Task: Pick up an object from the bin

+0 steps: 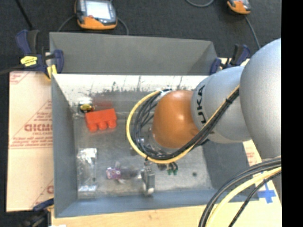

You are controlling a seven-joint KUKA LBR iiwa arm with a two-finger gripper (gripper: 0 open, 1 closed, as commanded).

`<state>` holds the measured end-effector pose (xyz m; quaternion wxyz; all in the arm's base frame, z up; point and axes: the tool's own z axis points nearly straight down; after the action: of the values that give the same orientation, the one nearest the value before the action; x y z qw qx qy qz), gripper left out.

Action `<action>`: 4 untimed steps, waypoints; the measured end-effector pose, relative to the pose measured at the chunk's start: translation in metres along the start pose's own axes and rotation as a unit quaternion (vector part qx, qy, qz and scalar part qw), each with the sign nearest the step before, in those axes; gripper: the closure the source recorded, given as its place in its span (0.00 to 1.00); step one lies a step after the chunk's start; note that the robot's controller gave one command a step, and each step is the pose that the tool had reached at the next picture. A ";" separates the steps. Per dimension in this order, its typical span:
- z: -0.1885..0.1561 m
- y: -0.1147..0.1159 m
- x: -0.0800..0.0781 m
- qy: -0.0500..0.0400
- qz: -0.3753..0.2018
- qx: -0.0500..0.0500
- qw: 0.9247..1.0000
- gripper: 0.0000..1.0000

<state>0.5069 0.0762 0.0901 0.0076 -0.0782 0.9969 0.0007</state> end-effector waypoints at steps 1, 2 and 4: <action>0.020 0.053 -0.017 0.005 0.020 -0.001 1.000 0.00; 0.020 0.111 -0.022 0.005 -0.005 -0.002 1.000 0.00; 0.013 0.068 -0.061 0.008 0.170 0.004 0.985 0.00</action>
Offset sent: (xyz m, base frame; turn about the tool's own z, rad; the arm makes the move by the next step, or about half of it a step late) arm 0.0077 0.0518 -0.0201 0.0459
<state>0.5566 0.1527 0.0781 -0.0005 0.0922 0.9957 -0.0022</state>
